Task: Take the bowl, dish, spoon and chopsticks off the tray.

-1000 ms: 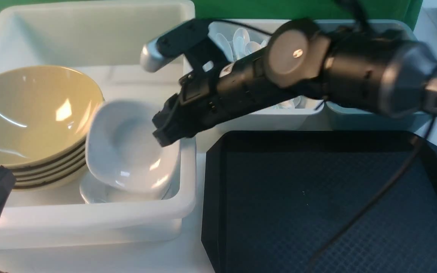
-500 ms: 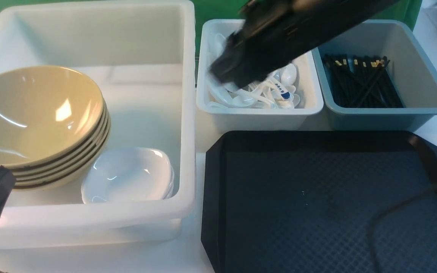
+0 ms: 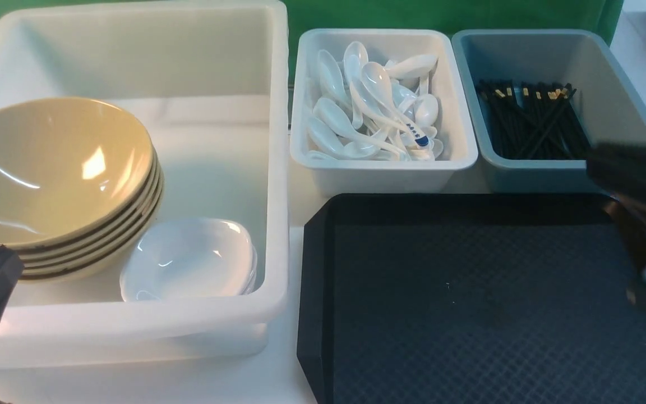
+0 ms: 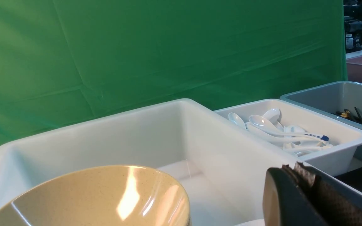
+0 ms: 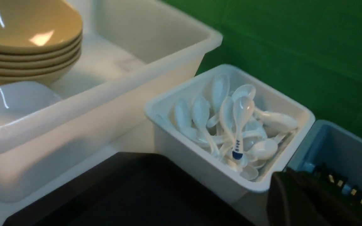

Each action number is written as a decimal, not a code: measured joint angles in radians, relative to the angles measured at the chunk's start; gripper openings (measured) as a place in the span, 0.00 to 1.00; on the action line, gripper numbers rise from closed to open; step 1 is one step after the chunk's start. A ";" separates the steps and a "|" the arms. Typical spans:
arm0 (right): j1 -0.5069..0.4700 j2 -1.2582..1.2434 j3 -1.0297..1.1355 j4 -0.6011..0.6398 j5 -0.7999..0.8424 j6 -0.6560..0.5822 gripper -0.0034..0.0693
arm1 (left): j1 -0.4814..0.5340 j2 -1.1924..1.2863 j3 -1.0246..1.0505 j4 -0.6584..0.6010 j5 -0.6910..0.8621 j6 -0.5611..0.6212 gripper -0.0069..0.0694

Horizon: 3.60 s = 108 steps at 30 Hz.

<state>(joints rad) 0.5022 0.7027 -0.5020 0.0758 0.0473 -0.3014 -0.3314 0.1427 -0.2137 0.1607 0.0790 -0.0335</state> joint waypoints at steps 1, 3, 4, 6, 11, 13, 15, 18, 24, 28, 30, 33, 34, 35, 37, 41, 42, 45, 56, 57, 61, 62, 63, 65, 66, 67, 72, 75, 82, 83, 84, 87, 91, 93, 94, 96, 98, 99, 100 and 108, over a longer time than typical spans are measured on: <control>0.000 -0.048 0.108 0.003 -0.127 0.021 0.09 | 0.000 0.000 0.000 0.000 0.000 0.001 0.08; 0.000 -0.119 0.218 0.007 -0.261 0.048 0.09 | 0.000 0.000 0.000 0.000 0.000 0.002 0.08; 0.000 -0.136 0.257 0.007 -0.293 0.050 0.09 | 0.000 0.000 0.000 0.000 0.000 0.003 0.08; 0.000 -0.202 0.350 0.034 -0.429 0.051 0.09 | 0.000 0.000 0.000 0.000 0.000 0.003 0.08; -0.001 -0.392 0.522 0.152 -0.648 0.032 0.10 | 0.000 0.000 0.000 0.000 -0.001 0.001 0.08; -0.001 -0.440 0.528 0.213 -0.592 -0.015 0.10 | 0.000 0.000 0.000 0.000 0.000 0.001 0.08; -0.001 -0.455 0.530 0.231 -0.561 -0.037 0.10 | 0.000 0.000 0.000 0.000 0.000 0.003 0.08; -0.002 -0.479 0.530 0.253 -0.512 -0.072 0.10 | 0.000 0.000 0.000 0.000 0.000 0.003 0.08; -0.136 -0.557 0.530 0.225 -0.315 -0.148 0.10 | 0.000 0.000 0.000 0.000 0.000 0.002 0.08; -0.360 -0.686 0.530 0.042 -0.094 0.044 0.11 | 0.000 0.000 0.000 0.000 0.000 0.003 0.08; -0.416 -0.704 0.530 0.013 -0.039 0.094 0.11 | 0.000 0.000 0.000 0.000 0.000 0.003 0.08; -0.491 -0.713 0.530 -0.005 0.013 0.124 0.11 | 0.000 0.000 0.000 0.000 0.000 0.003 0.08; -0.506 -0.713 0.530 -0.006 0.029 0.128 0.11 | 0.000 0.000 0.000 0.000 0.000 0.003 0.08; -0.522 -0.713 0.530 -0.006 0.050 0.135 0.11 | 0.000 0.000 0.000 0.000 -0.001 0.003 0.08; -0.549 -0.714 0.530 -0.008 0.103 0.171 0.11 | 0.000 0.000 0.000 0.000 0.001 0.003 0.08; -0.588 -0.714 0.530 -0.010 0.210 0.217 0.11 | 0.000 0.000 0.000 0.000 0.001 0.003 0.08; -0.594 -0.714 0.530 -0.010 0.238 0.223 0.11 | 0.000 0.000 0.000 0.000 0.001 0.003 0.08; -0.606 -0.714 0.530 -0.010 0.280 0.230 0.11 | 0.000 0.000 0.000 0.000 0.001 0.003 0.08; -0.611 -0.714 0.529 -0.010 0.287 0.226 0.11 | 0.000 0.000 0.000 0.000 0.001 0.002 0.08; -0.611 -0.714 0.529 -0.010 0.287 0.226 0.11 | 0.000 0.000 0.000 0.000 0.001 0.002 0.08; -0.611 -0.714 0.529 -0.010 0.287 0.226 0.11 | 0.000 0.000 0.000 0.000 0.001 0.002 0.08; -0.611 -0.714 0.529 -0.010 0.287 0.226 0.11 | 0.000 0.000 0.000 0.000 0.001 0.002 0.08; -0.611 -0.714 0.529 -0.010 0.287 0.226 0.11 | 0.000 0.000 0.000 0.000 0.001 0.003 0.08; -0.611 -0.714 0.529 -0.010 0.287 0.226 0.12 | 0.000 0.000 0.000 0.000 0.001 0.003 0.08; -0.611 -0.714 0.529 -0.010 0.287 0.226 0.12 | 0.000 0.000 0.000 0.000 0.001 0.003 0.08; -0.611 -0.714 0.529 -0.010 0.287 0.226 0.12 | 0.000 0.000 0.000 0.000 0.001 0.003 0.08; -0.612 -0.714 0.529 -0.010 0.287 0.226 0.13 | 0.002 -0.008 0.000 0.023 0.015 0.019 0.08; -0.612 -0.714 0.529 -0.010 0.287 0.226 0.13 | 0.012 -0.032 0.016 0.060 0.024 0.033 0.08; -0.612 -0.714 0.529 -0.010 0.287 0.226 0.14 | 0.162 -0.151 0.047 0.025 0.233 -0.059 0.08; -0.612 -0.714 0.529 -0.010 0.287 0.226 0.14 | 0.180 -0.154 0.048 0.025 0.261 -0.069 0.08; -0.612 -0.714 0.529 -0.010 0.287 0.226 0.14 | 0.194 -0.155 0.049 0.022 0.289 -0.082 0.08; -0.612 -0.714 0.529 -0.010 0.287 0.226 0.14 | 0.227 -0.156 0.059 -0.008 0.351 -0.091 0.08; -0.612 -0.714 0.529 -0.010 0.287 0.226 0.15 | 0.296 -0.156 0.106 -0.099 0.385 -0.036 0.08; -0.612 -0.714 0.529 -0.010 0.287 0.226 0.15 | 0.328 -0.156 0.134 -0.153 0.375 0.010 0.08; -0.612 -0.714 0.529 -0.010 0.287 0.226 0.15 | 0.342 -0.156 0.150 -0.181 0.366 0.033 0.08; -0.612 -0.714 0.529 -0.010 0.287 0.226 0.15 | 0.356 -0.156 0.181 -0.206 0.348 0.053 0.08; -0.612 -0.714 0.529 -0.010 0.287 0.226 0.15 | 0.364 -0.156 0.222 -0.219 0.324 0.059 0.08; -0.612 -0.714 0.529 -0.011 0.287 0.226 0.15 | 0.364 -0.157 0.228 -0.226 0.289 0.058 0.08; -0.612 -0.714 0.529 -0.011 0.287 0.226 0.15 | 0.364 -0.157 0.228 -0.226 0.289 0.058 0.08; -0.612 -0.714 0.529 -0.012 0.287 0.226 0.16 | 0.348 -0.157 0.237 -0.228 0.243 0.058 0.08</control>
<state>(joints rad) -0.1102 -0.0118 0.0272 0.0641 0.3345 -0.0755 0.0170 -0.0141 0.0231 -0.0678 0.3224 0.0247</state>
